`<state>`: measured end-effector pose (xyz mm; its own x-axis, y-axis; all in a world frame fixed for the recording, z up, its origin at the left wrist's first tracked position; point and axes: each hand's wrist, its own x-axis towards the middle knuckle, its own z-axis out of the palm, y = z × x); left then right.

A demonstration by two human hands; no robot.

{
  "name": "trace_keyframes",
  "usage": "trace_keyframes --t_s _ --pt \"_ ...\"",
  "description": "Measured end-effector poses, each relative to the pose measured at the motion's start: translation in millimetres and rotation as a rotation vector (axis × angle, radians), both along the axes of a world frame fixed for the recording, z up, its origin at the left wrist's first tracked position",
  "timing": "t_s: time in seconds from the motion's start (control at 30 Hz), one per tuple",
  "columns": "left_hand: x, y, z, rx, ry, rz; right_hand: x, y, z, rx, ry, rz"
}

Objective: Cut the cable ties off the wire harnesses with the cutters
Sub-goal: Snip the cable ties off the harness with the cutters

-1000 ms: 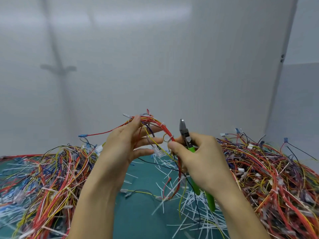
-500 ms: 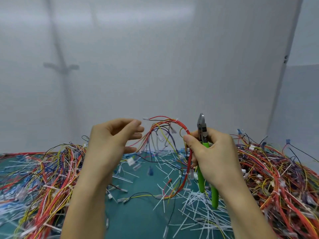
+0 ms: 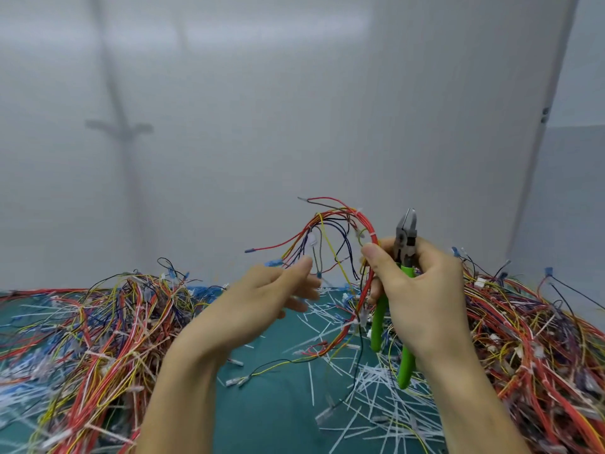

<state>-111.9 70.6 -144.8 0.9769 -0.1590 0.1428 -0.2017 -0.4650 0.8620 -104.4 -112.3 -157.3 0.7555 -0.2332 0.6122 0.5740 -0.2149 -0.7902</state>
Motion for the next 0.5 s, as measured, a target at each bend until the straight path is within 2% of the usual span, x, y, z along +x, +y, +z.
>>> trace_keyframes --t_s 0.17,0.23,0.33,0.5 --pt "-0.7 -16.0 3.5 -0.484 -0.097 -0.174 -3.0 6.8 0.6 -0.012 0.021 0.085" --pt "-2.8 -20.3 4.5 -0.504 -0.117 -0.174 -3.6 9.8 -0.1 -0.042 0.030 0.107" --pt "-4.3 -25.9 7.3 -0.484 -0.157 -0.048 -4.3 13.7 -0.9 -0.090 0.039 0.121" --pt "0.7 -29.5 3.9 -0.556 -0.203 0.057 -8.2 19.1 -1.1 -0.190 0.006 0.124"
